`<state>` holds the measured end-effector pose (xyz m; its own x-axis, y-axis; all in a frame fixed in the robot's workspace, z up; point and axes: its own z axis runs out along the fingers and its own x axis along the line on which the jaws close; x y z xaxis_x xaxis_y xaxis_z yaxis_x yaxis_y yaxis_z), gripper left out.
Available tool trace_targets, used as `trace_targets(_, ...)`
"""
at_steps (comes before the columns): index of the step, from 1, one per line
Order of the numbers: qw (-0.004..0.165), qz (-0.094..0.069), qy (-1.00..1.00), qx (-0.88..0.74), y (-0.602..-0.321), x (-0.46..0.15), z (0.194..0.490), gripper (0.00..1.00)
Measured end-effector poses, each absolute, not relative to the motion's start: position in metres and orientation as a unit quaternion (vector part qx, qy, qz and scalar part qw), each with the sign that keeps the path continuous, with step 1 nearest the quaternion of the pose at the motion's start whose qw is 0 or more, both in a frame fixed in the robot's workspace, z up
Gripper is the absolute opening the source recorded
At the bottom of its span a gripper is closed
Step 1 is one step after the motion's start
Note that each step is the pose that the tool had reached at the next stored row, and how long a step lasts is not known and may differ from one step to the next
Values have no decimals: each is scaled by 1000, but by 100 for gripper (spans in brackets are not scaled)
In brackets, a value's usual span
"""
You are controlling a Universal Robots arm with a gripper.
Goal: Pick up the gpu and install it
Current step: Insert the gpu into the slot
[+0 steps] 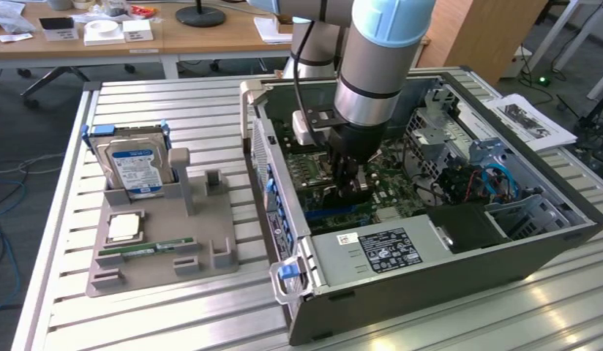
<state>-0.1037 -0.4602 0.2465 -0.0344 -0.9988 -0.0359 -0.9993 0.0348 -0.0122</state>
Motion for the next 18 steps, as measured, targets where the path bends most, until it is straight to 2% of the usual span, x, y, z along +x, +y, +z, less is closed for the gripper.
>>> trace_targets(18,17,8,719,-695,-460,-104,246,27)
